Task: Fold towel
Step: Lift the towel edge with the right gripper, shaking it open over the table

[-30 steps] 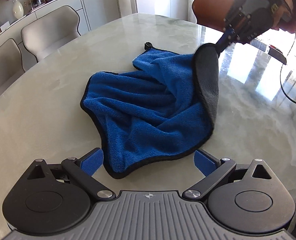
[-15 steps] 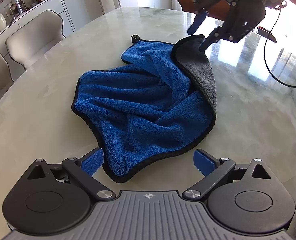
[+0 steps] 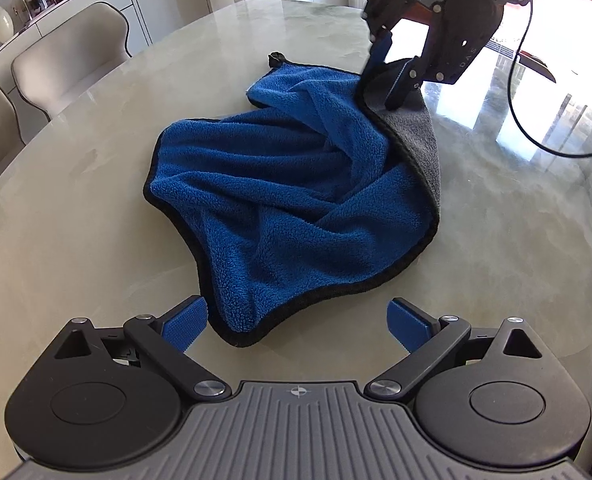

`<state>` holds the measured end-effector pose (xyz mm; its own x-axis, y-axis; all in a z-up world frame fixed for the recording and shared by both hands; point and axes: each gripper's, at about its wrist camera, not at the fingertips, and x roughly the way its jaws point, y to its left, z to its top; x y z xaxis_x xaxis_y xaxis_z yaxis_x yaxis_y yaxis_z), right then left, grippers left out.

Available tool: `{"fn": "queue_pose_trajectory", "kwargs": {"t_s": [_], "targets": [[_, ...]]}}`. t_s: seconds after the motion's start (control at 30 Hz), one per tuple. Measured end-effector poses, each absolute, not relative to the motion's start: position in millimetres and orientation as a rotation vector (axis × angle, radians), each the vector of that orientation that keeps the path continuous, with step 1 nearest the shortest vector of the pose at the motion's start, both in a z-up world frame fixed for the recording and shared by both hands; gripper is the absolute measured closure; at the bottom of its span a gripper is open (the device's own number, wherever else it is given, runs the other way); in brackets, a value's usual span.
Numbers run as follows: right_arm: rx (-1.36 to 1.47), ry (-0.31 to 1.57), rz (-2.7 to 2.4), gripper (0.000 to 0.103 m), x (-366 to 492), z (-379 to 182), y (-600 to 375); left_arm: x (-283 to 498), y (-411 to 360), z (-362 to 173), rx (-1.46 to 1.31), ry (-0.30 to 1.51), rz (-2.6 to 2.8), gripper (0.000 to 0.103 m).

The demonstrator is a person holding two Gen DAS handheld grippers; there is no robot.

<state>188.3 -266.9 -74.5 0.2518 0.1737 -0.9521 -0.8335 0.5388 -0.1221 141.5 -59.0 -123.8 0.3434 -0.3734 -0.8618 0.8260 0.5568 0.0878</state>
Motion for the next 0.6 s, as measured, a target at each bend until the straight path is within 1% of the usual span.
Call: {"fn": "queue_pose_trajectory", "kwargs": {"t_s": [0.03,0.1,0.17,0.3,0.6], "targets": [[-0.723,1.106,0.78,0.091,185.2,-72.6,-268.3,141.7,-58.7,-124.0,0.581,0.913,-0.838,0.005],[-0.729,1.092,0.775,0.092,177.0,-67.8,-272.1,142.2,-58.6,-124.2,0.586,0.911,-0.838,0.005],[-0.737,1.076,0.749,0.095,165.1,-59.3,-276.2,142.6,-59.1,-124.1,0.594,0.907,-0.838,0.005],[-0.699,1.033,0.702,0.096,151.8,-38.8,-285.0,142.6,-60.2,-122.5,0.591,0.897,-0.841,0.005],[-0.49,0.844,0.565,0.096,132.5,39.3,-315.7,134.2,-75.2,-124.4,0.641,0.864,-0.892,0.005]]}}
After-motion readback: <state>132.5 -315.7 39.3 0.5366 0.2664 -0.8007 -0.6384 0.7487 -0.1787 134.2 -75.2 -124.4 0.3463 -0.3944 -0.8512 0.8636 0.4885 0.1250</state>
